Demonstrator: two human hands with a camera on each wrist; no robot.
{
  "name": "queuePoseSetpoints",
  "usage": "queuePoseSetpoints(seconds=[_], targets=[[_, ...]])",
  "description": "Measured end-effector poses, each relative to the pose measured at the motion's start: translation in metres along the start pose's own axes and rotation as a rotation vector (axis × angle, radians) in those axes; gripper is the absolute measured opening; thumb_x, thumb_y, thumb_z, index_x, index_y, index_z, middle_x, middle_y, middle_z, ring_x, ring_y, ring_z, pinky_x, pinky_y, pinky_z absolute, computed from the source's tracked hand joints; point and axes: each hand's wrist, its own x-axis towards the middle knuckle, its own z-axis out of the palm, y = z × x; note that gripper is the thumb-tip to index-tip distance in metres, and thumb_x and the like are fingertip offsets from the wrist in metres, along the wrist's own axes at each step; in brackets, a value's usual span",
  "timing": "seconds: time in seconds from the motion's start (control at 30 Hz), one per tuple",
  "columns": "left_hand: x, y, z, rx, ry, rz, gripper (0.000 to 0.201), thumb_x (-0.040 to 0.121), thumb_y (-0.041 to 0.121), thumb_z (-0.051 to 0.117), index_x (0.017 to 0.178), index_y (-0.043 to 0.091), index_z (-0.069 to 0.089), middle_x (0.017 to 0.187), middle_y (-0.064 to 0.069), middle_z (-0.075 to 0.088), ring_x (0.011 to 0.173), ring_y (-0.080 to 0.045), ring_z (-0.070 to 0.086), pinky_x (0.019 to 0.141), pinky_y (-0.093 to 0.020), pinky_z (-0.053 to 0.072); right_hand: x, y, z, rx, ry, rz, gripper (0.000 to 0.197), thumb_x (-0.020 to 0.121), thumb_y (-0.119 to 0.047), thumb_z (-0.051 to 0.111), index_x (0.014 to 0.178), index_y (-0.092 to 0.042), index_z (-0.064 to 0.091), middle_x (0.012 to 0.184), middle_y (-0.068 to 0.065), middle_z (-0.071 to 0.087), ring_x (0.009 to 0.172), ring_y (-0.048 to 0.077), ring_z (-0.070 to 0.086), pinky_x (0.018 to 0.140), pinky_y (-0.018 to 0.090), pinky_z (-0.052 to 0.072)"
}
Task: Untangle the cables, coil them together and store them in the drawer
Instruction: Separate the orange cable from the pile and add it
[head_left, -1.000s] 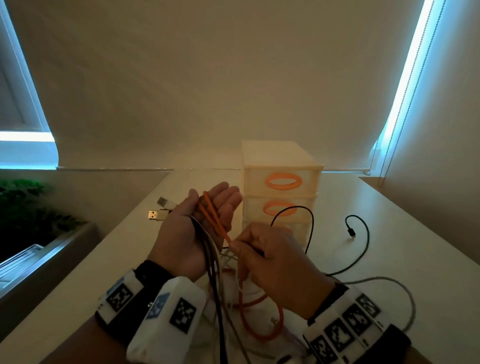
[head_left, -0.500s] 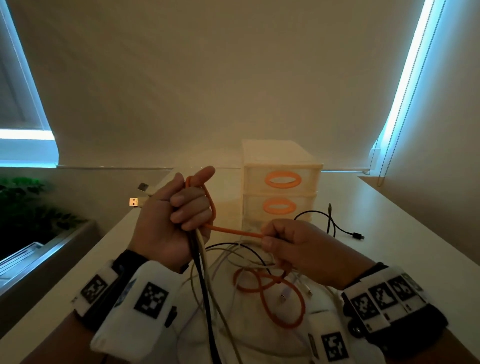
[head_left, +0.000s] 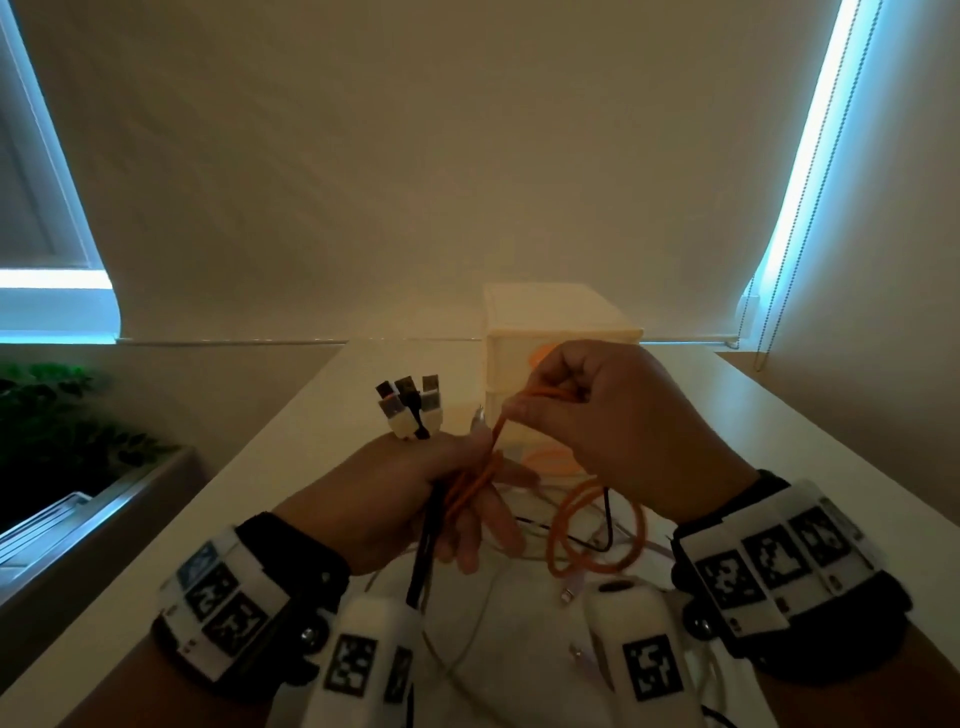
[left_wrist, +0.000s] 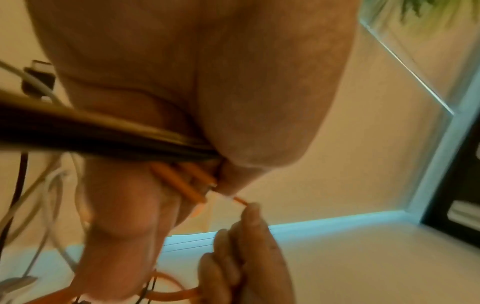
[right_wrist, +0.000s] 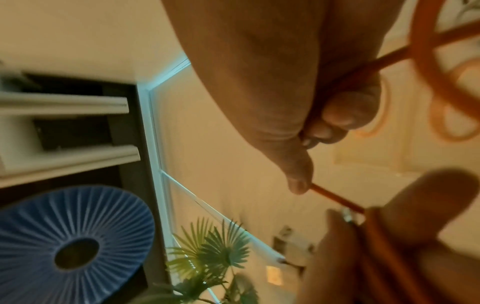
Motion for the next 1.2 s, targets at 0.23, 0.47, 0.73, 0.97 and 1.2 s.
queuePoseSetpoints(seconds=[0.23,0.47,0.73,0.97,1.2], targets=[[0.014,0.002,-0.002,-0.578,0.308,0.168,0.056,0.107,0.041,0.034,0.122,-0.004,0.064,0.111,-0.023,0.074,0.094,-0.030,0.075,0.078,-0.033,0.062,-0.016,0.002,0.024,0.154,-0.223,0.051,0.025,0.100,-0.025,0.055,0.083,-0.026,0.073,0.056,-0.023,0.059,0.052,-0.005,0.053,0.056,0.012,0.038],[0.021,-0.005,-0.007,-1.031,0.293,0.209,0.054,0.107,0.040,0.039,0.127,-0.005,0.062,0.112,-0.017,0.074,0.092,-0.026,0.076,0.070,-0.026,0.063,-0.032,0.027,0.053,0.099,-0.450,0.063,0.024,0.102,-0.027,0.050,0.096,-0.021,0.072,0.068,-0.015,0.063,0.061,-0.001,0.057,0.061,0.019,0.044],[0.013,-0.002,-0.027,-1.001,0.144,0.258,0.045,0.107,0.038,0.038,0.118,0.004,0.065,0.062,0.012,0.047,0.046,-0.002,0.043,0.043,-0.014,0.036,-0.028,0.043,0.032,0.094,-0.333,0.086,0.009,0.094,-0.030,0.065,0.091,-0.029,0.073,0.082,-0.006,0.071,0.072,0.006,0.063,0.070,0.028,0.054],[0.004,0.005,-0.038,-0.927,-0.171,0.313,0.047,0.111,0.039,0.027,0.127,0.006,0.057,0.061,0.009,0.052,0.044,-0.005,0.040,0.044,-0.016,0.036,-0.021,0.047,0.014,-0.037,0.046,-0.172,0.015,0.091,-0.014,0.068,0.098,-0.026,0.073,0.090,-0.011,0.071,0.084,0.004,0.065,0.074,0.014,0.051],[0.002,0.009,-0.033,-0.900,-0.353,0.275,0.053,0.112,0.038,0.021,0.127,0.000,0.054,0.063,0.003,0.057,0.047,-0.004,0.035,0.044,-0.020,0.036,-0.018,0.037,0.022,0.073,0.120,0.010,0.011,0.097,-0.026,0.061,0.090,-0.019,0.065,0.059,-0.002,0.061,0.053,0.007,0.058,0.055,0.022,0.054]])
